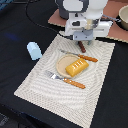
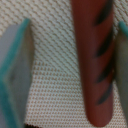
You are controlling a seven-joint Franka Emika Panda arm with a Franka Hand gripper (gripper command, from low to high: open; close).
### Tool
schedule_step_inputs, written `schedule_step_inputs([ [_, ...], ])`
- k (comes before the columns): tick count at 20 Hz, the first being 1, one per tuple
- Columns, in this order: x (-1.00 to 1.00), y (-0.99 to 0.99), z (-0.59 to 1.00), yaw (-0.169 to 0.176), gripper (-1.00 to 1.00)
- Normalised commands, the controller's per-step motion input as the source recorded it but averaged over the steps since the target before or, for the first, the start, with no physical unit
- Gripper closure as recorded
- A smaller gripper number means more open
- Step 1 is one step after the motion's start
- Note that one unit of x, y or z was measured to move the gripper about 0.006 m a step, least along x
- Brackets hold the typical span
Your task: Interact with the objects in diverse but meaningful ways.
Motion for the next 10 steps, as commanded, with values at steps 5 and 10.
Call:
schedule_step_inputs([
  [5, -0.27, 0.00, 0.05, 0.000, 1.00],
  [10, -0.24, -0.01, 0.50, -0.026, 1.00],
])
